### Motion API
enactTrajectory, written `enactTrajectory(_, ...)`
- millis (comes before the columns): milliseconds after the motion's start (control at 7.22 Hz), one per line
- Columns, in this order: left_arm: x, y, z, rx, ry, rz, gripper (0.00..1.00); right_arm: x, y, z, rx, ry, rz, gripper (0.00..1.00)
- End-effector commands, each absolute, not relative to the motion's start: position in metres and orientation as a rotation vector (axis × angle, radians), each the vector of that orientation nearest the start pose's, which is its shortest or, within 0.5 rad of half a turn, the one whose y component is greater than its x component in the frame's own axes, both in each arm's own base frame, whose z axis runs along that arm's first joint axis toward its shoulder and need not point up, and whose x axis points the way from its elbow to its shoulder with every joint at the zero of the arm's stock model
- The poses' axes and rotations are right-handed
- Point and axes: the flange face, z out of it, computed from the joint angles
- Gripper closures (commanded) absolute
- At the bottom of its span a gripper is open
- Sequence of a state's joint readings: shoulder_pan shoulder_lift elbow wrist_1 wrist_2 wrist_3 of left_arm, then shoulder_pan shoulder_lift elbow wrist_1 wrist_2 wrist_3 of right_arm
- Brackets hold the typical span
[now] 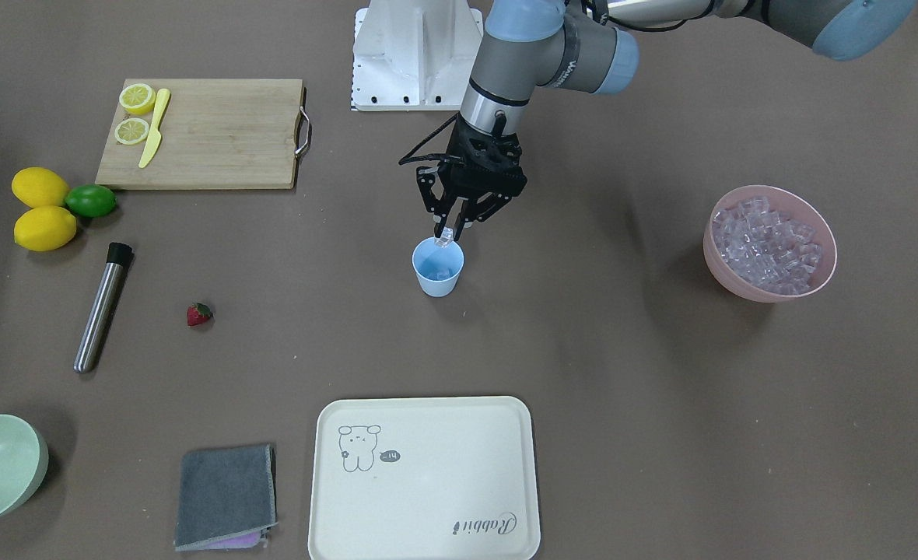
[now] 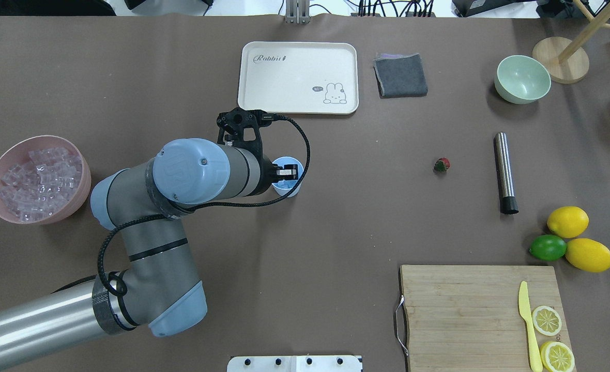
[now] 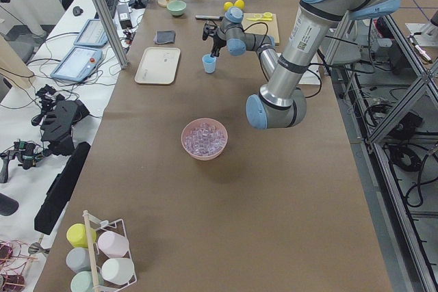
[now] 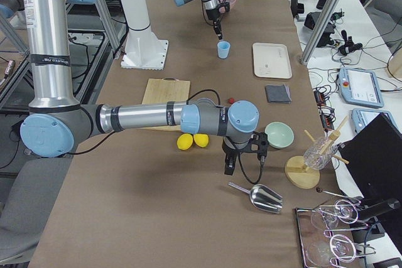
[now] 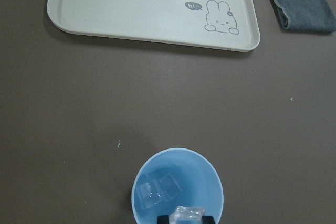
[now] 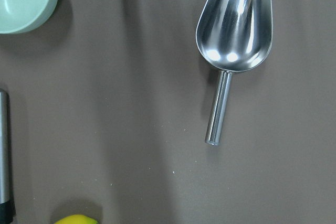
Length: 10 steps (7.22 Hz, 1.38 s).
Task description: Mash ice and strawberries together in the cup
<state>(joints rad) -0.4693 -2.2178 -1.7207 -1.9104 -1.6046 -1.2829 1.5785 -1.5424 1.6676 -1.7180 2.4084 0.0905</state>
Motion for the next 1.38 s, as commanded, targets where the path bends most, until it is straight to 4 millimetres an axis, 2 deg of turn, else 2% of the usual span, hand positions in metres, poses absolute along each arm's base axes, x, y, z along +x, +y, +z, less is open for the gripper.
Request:
enactTrajectory(0, 0.542, -0.424, 0.174, 0.409, 1.071, -0.191, 0.48, 0.063, -0.500, 0.606, -0.053, -0.836, 0.101, 0.00)
enactTrajectory(138, 0.553, -0.429, 0.181, 0.376, 1.101, -0.260, 0.03, 0.063, -0.500, 0.607, -0.055, -0.836, 0.101, 0.00)
enactTrajectory(415, 0.549, -0.433, 0.176, 0.405, 1.126, -0.267, 0.02, 0.063, -0.503, 0.603, -0.050, -0.837, 0.100, 0.00)
enactTrajectory(554, 0.532, -0.449, 0.174, 0.427, 1.116, -0.282, 0.02, 0.063, -0.507, 0.595, -0.036, -0.840, 0.095, 0.00)
enactTrajectory(692, 0.492, -0.472, 0.181, 0.477, 1.092, -0.282, 0.02, 0.062, -0.519, 0.566, 0.008, -0.852, 0.076, 0.00)
enactTrajectory(831, 0.435, -0.498, 0.186, 0.533, 1.077, -0.171, 0.02, 0.063, -0.524, 0.544, 0.075, -0.850, 0.042, 0.00)
enactTrajectory(969, 0.366, -0.524, 0.223, 0.551, 1.022, -0.091, 0.02, 0.051, -0.539, 0.511, 0.171, -0.850, -0.023, 0.00)
enactTrajectory(1107, 0.294, -0.540, 0.254, 0.637, 0.938, -0.017, 0.02, 0.027, -0.548, 0.509, 0.165, -0.804, -0.068, 0.00)
enactTrajectory(1246, 0.221, -0.561, 0.287, 0.626, 0.902, -0.016, 0.02, 0.013, -0.551, 0.494, 0.180, -0.819, -0.099, 0.00)
